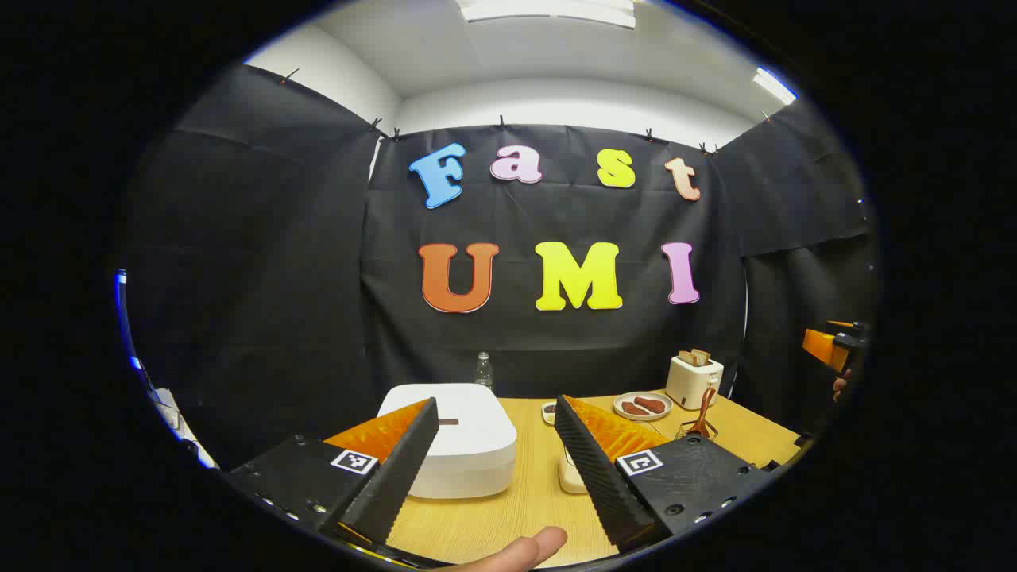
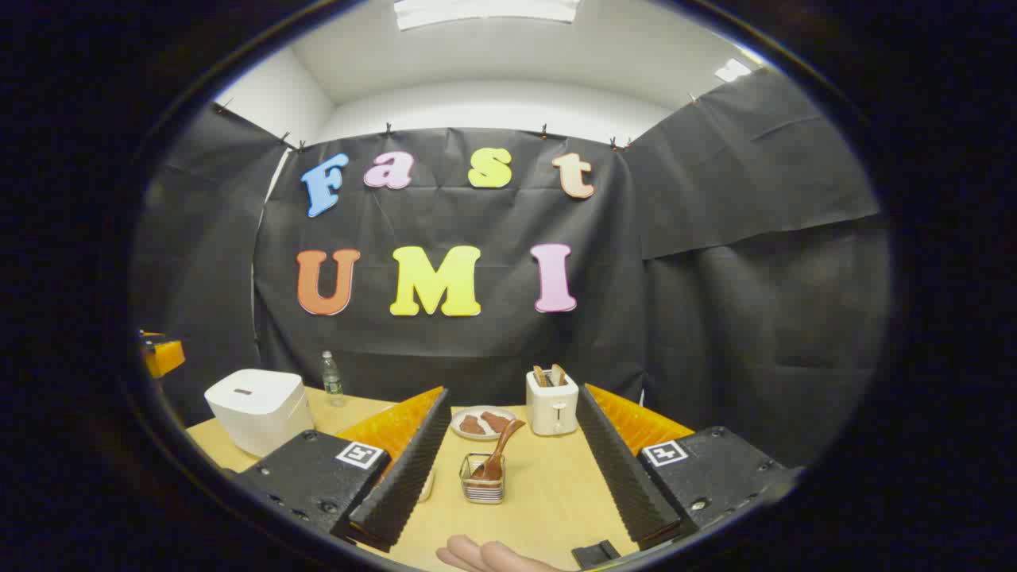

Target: Close the left gripper, press the button to open the rice cooker; take a wooden spoon from the chopstick holder with the right hand, scoop a spoonful of rice and pour it into the rice cooker, then put the wooden spoon back into the chopstick holder.

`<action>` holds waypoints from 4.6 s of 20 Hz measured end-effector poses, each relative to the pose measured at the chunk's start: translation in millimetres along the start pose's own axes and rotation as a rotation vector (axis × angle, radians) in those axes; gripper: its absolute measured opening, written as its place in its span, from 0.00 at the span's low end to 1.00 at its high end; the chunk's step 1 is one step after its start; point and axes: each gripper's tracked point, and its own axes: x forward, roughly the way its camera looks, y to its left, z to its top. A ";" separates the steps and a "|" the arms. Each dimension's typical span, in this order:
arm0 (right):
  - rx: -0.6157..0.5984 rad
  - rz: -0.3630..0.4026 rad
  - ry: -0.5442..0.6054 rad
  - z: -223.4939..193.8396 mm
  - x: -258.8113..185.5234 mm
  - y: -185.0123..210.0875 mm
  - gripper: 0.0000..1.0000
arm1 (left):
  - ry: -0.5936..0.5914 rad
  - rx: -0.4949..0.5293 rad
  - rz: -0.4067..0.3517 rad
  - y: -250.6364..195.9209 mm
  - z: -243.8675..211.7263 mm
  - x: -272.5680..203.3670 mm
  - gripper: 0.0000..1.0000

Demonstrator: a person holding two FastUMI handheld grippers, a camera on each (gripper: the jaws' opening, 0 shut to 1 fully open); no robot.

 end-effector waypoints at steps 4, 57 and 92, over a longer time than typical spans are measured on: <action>0.085 0.016 0.029 0.6 -12.8 -6.5 1.00 | 0.013 -0.016 -0.012 -4.8 -2.9 -3.6 0.94; 0.028 0.170 0.128 -123.5 49.5 -17.0 1.00 | 0.590 -0.009 0.191 86.8 -147.7 176.4 0.00; 0.128 0.144 0.137 -150.2 137.2 5.8 1.00 | 0.084 -0.173 -0.002 33.2 -13.4 -15.9 0.94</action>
